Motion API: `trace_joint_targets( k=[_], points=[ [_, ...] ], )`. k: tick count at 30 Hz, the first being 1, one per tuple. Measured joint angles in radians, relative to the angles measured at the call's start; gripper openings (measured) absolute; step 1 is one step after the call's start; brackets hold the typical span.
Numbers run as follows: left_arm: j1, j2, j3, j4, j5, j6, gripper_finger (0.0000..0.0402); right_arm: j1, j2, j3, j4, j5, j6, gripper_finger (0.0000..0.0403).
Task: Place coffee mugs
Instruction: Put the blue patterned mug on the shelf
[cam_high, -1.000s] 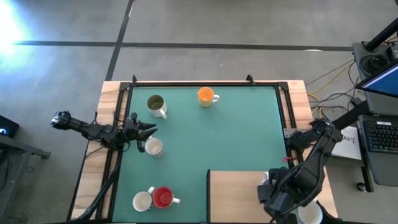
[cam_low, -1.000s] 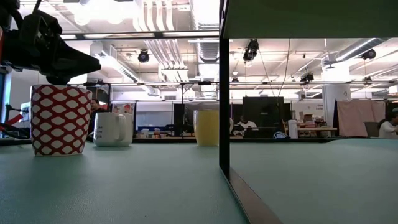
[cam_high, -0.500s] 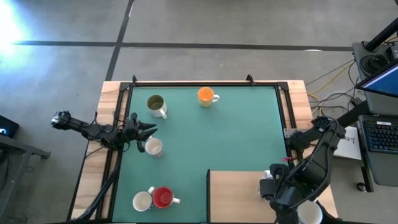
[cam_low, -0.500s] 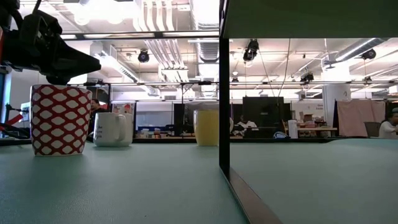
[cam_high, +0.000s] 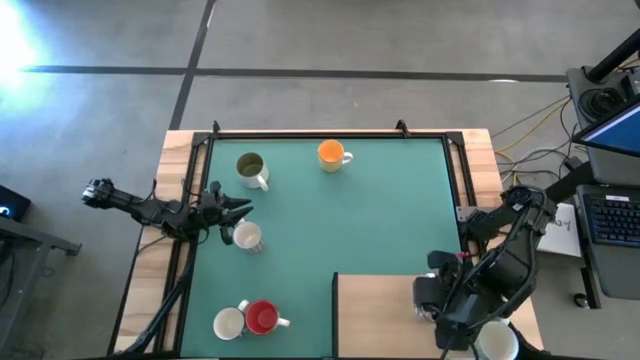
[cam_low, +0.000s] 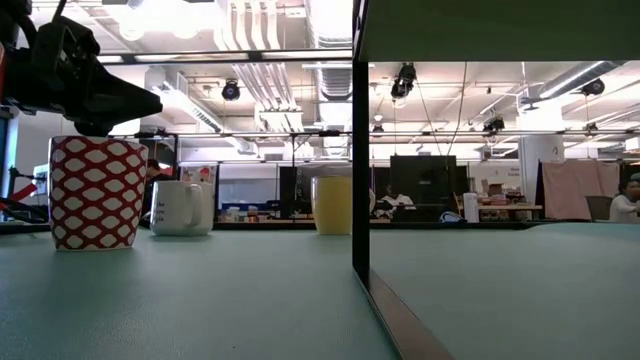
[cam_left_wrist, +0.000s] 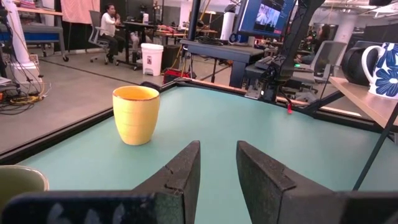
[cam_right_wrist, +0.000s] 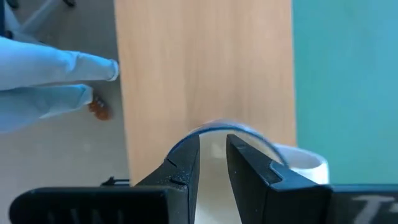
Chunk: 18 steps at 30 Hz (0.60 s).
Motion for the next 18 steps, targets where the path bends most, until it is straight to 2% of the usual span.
trace_joint_targets(
  k=[18],
  points=[
    [0.000,0.000,0.000,0.000,0.000,0.000,0.0087,-0.029,-0.170,-0.247,0.003,0.009,-0.122,0.0068]
  ],
)
